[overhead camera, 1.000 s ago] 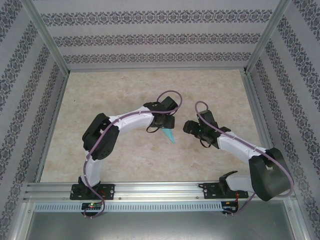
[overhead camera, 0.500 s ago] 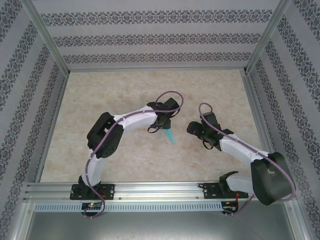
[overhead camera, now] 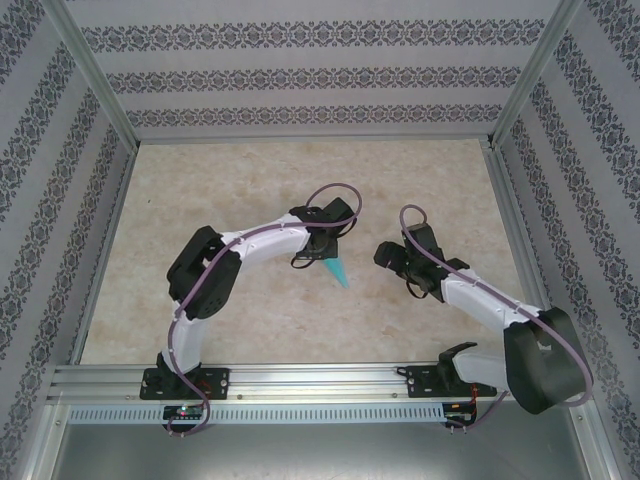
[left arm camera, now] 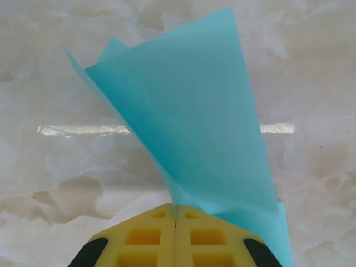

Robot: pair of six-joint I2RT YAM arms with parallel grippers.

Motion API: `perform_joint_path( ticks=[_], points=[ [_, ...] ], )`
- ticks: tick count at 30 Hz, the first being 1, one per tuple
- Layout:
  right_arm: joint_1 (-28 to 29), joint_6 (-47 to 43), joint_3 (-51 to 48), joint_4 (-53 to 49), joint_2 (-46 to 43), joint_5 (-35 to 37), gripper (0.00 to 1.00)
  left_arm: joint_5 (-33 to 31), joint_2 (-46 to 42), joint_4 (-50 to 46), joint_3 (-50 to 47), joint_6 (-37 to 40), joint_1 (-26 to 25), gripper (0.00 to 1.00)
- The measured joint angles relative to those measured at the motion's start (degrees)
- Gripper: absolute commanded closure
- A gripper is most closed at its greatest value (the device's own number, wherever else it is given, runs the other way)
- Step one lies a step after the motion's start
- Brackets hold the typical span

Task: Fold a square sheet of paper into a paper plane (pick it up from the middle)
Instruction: Turn over a paper plane at the center of the table.

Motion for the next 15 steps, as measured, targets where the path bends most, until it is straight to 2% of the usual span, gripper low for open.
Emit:
perform_joint_path(
  ticks=[4,8,11,15],
  points=[
    [-0.35,0.02,-1.05,1.44,-3.96,-1.2,0.16,0.33,-7.1,3.13,-4.74,1.99,0.02,1.0],
    [-0.35,0.24,-2.71,2.56,-6.78,-2.19,0.16,3.72,-15.63,10.21,-10.71,4.79,0.42,1.0],
    [-0.37,0.66,-2.99,2.84,-8.07,-3.26,0.16,8.92,-19.82,17.53,-15.39,6.36,1.31,1.0],
    [-0.37,1.07,-3.72,5.22,-10.8,-5.9,0.16,17.64,-19.93,29.59,-22.1,6.71,3.74,1.0]
  ],
)
